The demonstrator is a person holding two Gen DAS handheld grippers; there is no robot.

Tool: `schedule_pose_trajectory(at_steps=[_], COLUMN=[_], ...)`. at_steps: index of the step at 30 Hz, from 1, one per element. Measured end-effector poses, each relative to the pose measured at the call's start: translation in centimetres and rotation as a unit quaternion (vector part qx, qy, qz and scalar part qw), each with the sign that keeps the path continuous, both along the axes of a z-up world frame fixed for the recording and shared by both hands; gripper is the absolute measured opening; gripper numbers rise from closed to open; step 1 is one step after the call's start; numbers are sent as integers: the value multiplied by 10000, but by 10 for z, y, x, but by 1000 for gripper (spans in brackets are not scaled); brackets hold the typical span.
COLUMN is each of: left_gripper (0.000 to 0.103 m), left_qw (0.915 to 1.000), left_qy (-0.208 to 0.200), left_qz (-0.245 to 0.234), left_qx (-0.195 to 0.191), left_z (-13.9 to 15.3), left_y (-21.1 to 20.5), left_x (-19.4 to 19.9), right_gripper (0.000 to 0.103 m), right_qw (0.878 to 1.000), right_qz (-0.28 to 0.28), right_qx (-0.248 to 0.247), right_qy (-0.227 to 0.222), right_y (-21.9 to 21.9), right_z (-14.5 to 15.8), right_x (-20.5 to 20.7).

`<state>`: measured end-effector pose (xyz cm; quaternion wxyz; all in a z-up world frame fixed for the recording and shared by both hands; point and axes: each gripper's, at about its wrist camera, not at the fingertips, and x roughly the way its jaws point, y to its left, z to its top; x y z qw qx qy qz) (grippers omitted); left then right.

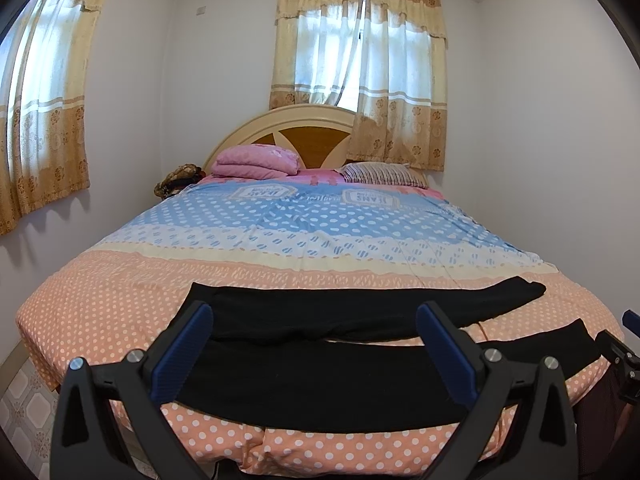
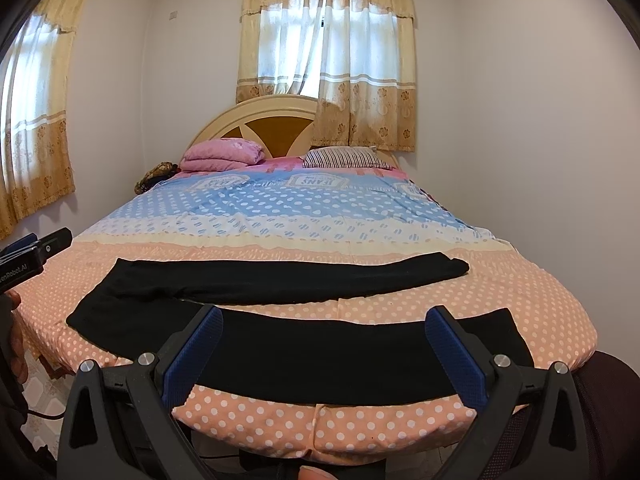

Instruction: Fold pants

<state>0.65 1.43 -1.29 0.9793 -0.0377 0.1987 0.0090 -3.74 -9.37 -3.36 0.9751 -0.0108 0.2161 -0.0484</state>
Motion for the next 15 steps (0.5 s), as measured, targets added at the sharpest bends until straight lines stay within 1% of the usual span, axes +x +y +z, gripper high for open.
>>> schedule_pose_trajectory(at_steps=[2,6,15], left_gripper=[103,103,103], left_qw=[10000,10000,10000], left_qy=[1,17,42], left_qz=[-1,-5,1], left_qx=[-3,34,33], left_z=[0,-1,-2], left_y=[2,-7,-8], left_x=[-1,4,4], right_gripper=[102,102,102], right_qw=[10000,10000,10000], right_qz=[-7,-7,-38], right_qx=[-2,0,17], right_qy=[0,9,41], right_y=[0,-1,-5], right_z=[0,-1,-5], right_x=[0,1,3])
